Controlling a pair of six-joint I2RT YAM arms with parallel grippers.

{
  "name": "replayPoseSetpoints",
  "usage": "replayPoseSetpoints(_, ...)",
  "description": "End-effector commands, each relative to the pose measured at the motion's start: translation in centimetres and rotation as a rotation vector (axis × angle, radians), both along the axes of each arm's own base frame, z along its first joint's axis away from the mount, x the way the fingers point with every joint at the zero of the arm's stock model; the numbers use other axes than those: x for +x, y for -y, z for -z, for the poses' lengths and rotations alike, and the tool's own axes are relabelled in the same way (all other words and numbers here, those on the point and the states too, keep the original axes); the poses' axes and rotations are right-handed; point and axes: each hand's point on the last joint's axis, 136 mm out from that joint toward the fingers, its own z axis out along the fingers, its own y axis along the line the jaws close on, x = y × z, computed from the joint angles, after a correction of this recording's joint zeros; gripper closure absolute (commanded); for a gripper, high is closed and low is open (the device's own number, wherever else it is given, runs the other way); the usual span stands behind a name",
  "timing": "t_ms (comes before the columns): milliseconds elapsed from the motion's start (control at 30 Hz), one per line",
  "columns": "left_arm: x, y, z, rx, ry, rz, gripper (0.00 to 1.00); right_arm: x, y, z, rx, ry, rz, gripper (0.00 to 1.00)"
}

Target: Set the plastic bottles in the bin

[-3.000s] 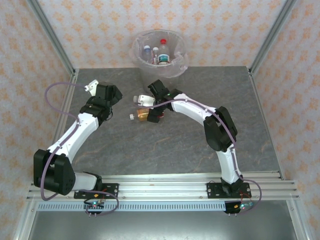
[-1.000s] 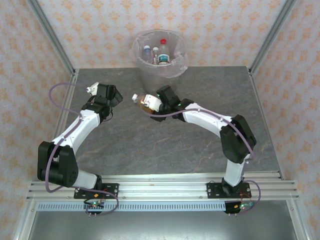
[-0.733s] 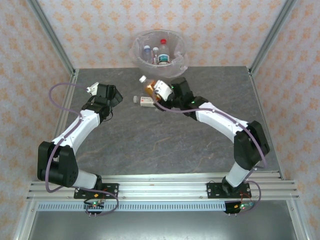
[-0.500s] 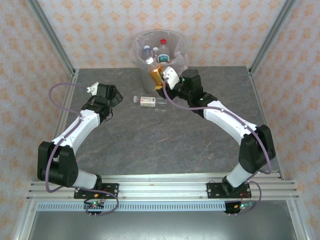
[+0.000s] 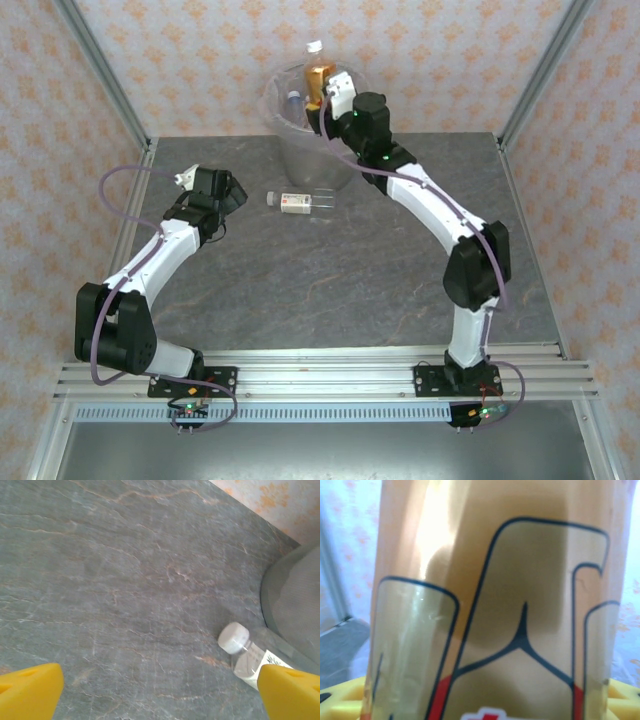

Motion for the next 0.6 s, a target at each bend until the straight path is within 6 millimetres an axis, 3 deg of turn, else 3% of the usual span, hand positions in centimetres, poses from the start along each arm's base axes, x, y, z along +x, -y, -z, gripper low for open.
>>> replayPoseSetpoints(0, 0.8, 1.3, -0.2, -0.022, 0.009, 0.099, 0.00, 2.4, 2.1, -1.0, 0.027, -0.014, 0.148, 0.59)
replayPoseSetpoints(100, 1.2, 1.9, 0.0, -0.025, -0.008, 0.134, 0.00, 4.2, 2.5, -0.2, -0.015, -0.039, 0.216, 0.55)
replayPoseSetpoints(233, 2.4, 3.7, 0.0, -0.047, -0.004, 0.248, 0.00, 5.1, 3.8, 0.1, -0.028, -0.094, 0.316, 0.37)
replayPoseSetpoints(367, 4.6, 6.4, 0.3, -0.067, 0.018, 0.417, 0.00, 4.3, 4.3, -0.9, -0.036, -0.110, 0.333, 0.19)
replayPoseSetpoints(567, 9.6, 8.5, 2.6, -0.179, 0.028, 0.473, 0.00, 1.9, 5.1, -2.3, -0.070, -0.133, 0.333, 0.06)
